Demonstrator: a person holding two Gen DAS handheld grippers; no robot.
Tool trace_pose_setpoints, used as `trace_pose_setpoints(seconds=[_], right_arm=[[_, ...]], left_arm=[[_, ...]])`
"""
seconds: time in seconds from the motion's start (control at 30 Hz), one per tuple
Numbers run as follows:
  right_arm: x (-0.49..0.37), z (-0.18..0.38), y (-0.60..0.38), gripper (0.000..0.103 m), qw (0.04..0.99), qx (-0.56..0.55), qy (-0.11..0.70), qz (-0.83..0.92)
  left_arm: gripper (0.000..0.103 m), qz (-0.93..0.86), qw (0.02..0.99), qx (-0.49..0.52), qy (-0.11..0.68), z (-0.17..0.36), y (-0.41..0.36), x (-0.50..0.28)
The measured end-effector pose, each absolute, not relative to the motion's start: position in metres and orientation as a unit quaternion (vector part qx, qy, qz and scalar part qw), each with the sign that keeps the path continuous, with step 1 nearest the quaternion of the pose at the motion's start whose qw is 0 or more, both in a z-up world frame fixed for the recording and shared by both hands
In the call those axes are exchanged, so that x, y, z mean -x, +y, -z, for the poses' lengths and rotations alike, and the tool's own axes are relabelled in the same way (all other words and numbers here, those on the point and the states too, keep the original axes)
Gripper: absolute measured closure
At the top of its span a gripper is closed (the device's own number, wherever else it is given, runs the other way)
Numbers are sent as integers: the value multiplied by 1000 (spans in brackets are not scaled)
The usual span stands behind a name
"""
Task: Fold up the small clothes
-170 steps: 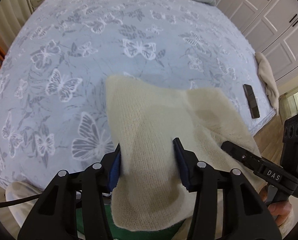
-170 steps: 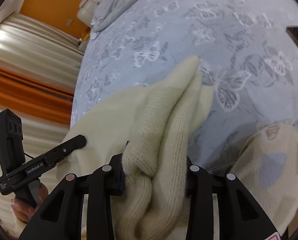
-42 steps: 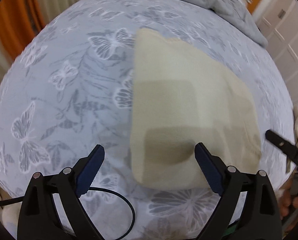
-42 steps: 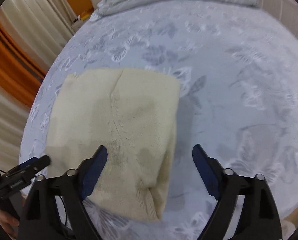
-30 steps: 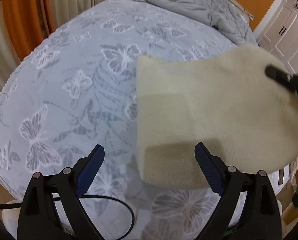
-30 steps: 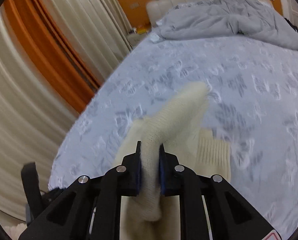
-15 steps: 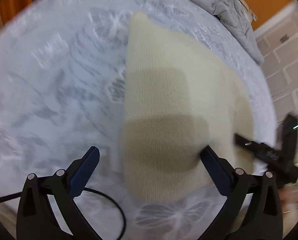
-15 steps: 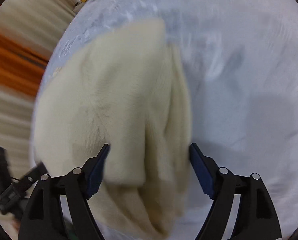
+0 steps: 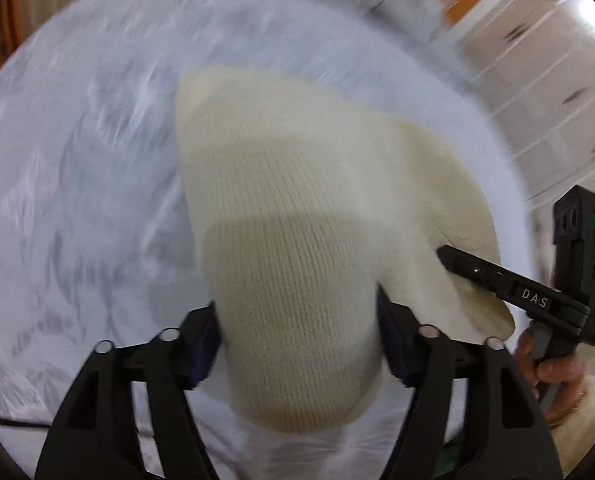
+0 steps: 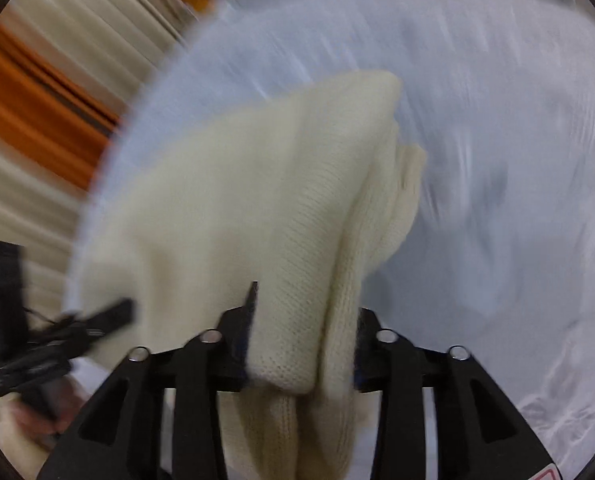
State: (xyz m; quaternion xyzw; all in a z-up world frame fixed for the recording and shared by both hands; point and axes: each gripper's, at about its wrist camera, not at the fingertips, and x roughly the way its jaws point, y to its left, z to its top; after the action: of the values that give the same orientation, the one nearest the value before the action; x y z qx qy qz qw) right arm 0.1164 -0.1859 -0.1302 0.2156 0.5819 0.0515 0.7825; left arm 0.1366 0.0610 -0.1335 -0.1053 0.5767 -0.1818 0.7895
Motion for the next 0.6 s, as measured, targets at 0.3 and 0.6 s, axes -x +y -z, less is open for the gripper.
trace_pose_setpoints(seconds=[0.3, 0.6], right_arm=[[-32, 23, -175, 49, 866, -121, 484, 38], [42, 41, -120, 39, 864, -64, 496, 56]], left_arm=[[11, 89, 866, 6, 491, 59, 64, -75], [7, 30, 877, -33, 479, 44, 46, -23]])
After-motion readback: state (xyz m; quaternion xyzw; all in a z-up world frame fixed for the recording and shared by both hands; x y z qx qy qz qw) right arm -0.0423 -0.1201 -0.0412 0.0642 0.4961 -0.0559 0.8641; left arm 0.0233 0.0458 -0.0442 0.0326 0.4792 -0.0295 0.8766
